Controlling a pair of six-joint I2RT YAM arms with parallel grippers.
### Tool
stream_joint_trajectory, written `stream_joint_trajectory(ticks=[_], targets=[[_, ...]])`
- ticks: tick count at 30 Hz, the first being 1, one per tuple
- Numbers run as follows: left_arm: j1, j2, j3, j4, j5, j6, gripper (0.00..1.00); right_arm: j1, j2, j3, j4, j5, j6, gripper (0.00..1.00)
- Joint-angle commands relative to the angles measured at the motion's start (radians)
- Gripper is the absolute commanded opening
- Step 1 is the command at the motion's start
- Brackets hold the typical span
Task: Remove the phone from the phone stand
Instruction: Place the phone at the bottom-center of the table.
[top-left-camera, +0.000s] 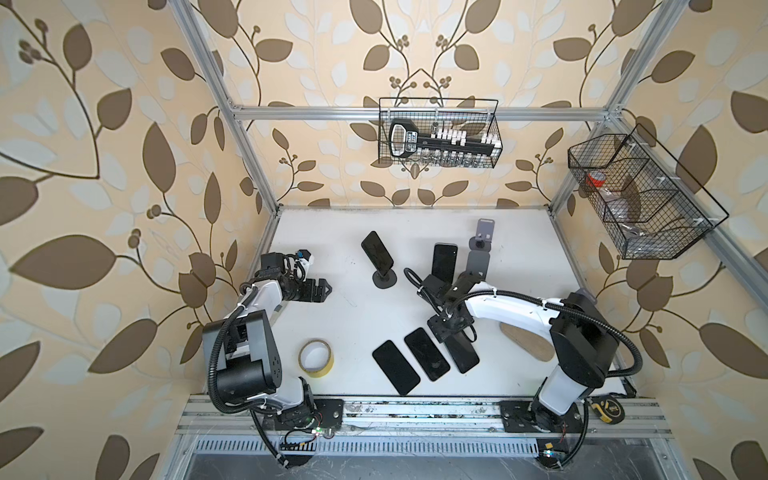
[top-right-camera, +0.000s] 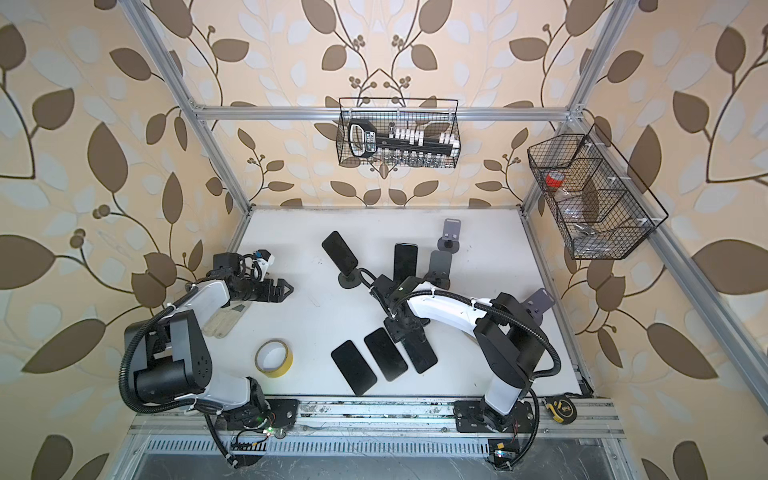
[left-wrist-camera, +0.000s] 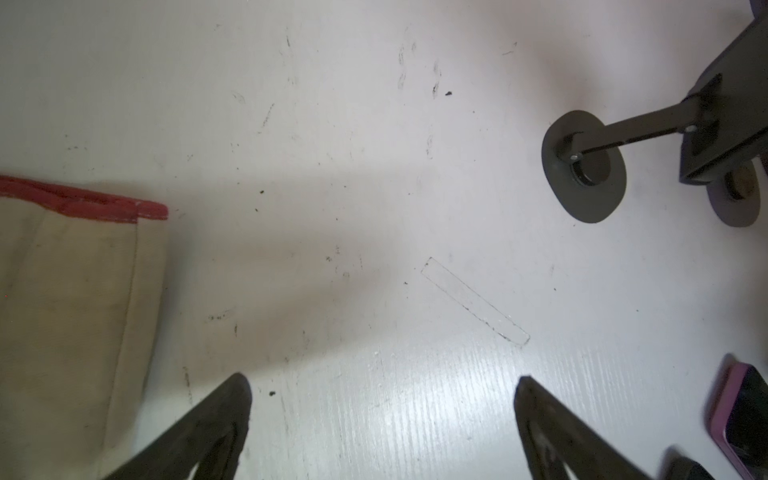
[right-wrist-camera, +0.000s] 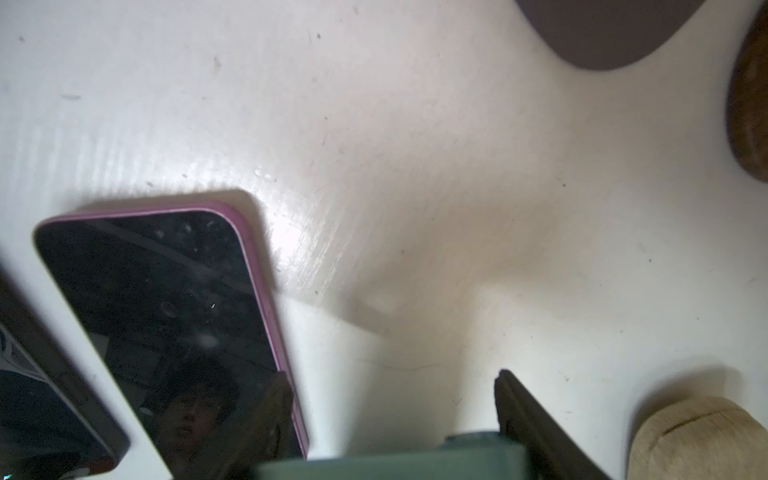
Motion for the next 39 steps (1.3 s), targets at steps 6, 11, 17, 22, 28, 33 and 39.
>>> stream_joint_trajectory(ticks=[6, 11, 17, 22, 28, 33, 39], targets=[[0.001, -0.008, 0.03, -0.01, 0.031, 0.023, 0.99, -0.012, 0.075, 0.034, 0.052, -0.002, -0.001, 0.58], [0.001, -0.009, 0.028, -0.01, 0.032, 0.023, 0.99, -0.021, 0.088, 0.037, 0.067, 0.014, -0.001, 0.58], [0.001, -0.003, 0.032, -0.013, 0.031, 0.023, 0.99, -0.022, 0.106, 0.045, 0.11, 0.003, 0.016, 0.58], [0.001, -0.003, 0.032, -0.013, 0.031, 0.023, 0.99, -0.001, 0.131, 0.072, 0.104, -0.012, 0.042, 0.58], [0.001, -0.003, 0.032, -0.013, 0.033, 0.023, 0.99, 0.016, 0.148, 0.096, 0.088, -0.014, 0.046, 0.59], [0.001, -0.004, 0.032, -0.013, 0.033, 0.023, 0.99, 0.025, 0.163, 0.129, 0.086, -0.032, 0.056, 0.59], [0.001, -0.003, 0.032, -0.013, 0.033, 0.023, 0.99, 0.024, 0.172, 0.128, 0.088, -0.022, 0.057, 0.59]])
